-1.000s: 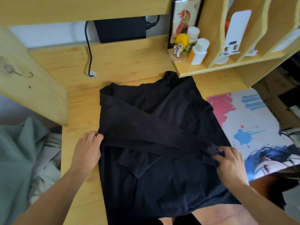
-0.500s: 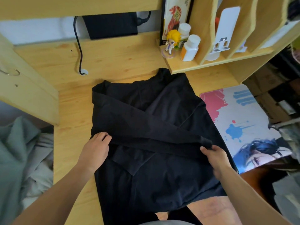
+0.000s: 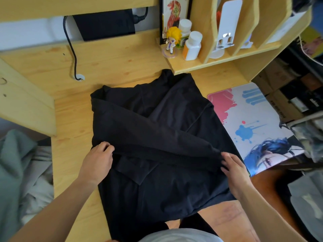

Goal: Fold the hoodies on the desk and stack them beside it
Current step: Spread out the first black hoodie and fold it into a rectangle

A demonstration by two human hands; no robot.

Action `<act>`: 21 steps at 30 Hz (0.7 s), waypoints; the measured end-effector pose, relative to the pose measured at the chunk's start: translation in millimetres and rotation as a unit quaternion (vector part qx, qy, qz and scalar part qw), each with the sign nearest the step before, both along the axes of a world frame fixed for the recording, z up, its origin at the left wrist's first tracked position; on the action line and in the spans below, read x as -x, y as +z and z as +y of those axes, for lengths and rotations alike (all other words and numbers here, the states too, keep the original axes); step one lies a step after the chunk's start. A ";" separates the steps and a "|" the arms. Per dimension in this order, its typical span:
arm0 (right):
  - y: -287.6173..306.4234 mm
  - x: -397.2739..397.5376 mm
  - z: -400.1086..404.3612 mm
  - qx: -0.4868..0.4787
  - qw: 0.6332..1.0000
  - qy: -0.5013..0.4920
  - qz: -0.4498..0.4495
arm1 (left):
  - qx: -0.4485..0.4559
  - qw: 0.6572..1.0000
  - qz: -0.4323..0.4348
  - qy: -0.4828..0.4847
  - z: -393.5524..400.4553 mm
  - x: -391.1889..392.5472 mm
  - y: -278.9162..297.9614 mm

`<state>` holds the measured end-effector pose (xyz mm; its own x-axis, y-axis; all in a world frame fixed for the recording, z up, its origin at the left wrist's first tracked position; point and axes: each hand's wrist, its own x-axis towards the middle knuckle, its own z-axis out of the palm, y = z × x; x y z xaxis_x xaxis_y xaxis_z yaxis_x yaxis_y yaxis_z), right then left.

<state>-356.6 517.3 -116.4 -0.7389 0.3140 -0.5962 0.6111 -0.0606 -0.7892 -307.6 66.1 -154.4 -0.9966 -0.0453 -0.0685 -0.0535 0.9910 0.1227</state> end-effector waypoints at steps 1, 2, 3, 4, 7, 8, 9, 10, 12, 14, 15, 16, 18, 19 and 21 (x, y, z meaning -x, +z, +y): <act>-6.7 3.2 -0.6 -0.002 1.000 0.027 -0.016 | 0.003 1.000 -0.003 -0.001 0.8 0.8 0.8; -11.3 6.3 -2.6 -0.011 0.998 0.049 -0.032 | 0.007 1.000 -0.008 -0.002 2.4 1.8 2.1; -17.9 9.1 -4.1 -0.039 0.996 0.060 -0.047 | 0.011 1.000 -0.012 -0.003 4.4 2.6 3.3; -22.3 11.2 -5.9 -0.082 0.993 0.054 -0.063 | 0.015 1.000 -0.015 -0.005 5.7 3.2 4.2; -33.0 11.8 -8.3 -0.159 0.981 -0.013 -0.112 | 0.020 0.999 -0.030 -0.004 6.9 4.0 5.7; -32.2 11.4 -11.6 -0.145 0.980 -0.011 -0.132 | 0.019 0.999 -0.035 0.000 6.4 4.0 5.8; -31.4 12.0 -14.0 -0.119 0.981 0.003 -0.153 | 0.017 0.999 -0.037 0.004 5.8 4.3 5.5; -28.2 14.0 -16.9 -0.095 0.981 0.023 -0.170 | 0.015 0.999 -0.037 0.005 5.2 4.6 5.4; -17.1 20.5 -19.7 -0.050 0.985 0.041 -0.162 | 0.012 0.999 -0.032 0.003 4.6 4.7 5.7; -2.6 21.7 -17.9 0.004 0.994 0.028 -0.106 | 0.007 1.000 -0.023 0.009 2.9 4.1 5.7; 4.4 17.6 -15.9 0.010 0.996 0.031 -0.085 | 0.002 1.000 -0.017 0.013 1.7 3.2 5.1; 11.2 12.1 -14.6 -0.010 0.996 0.042 -0.082 | 0.002 1.000 -0.012 0.013 0.2 1.2 3.3; 14.7 -1.9 -9.2 -0.116 0.981 0.085 -0.127 | 0.006 1.000 -0.007 0.001 -0.9 -4.4 -1.3; 11.9 -6.9 -7.0 -0.191 0.966 0.097 -0.148 | 0.006 1.000 -0.005 -0.007 -1.1 -7.5 -3.1; 7.8 -7.3 -11.4 -0.338 0.927 0.094 -0.132 | -0.003 1.000 0.001 -0.013 -0.9 -11.9 -2.4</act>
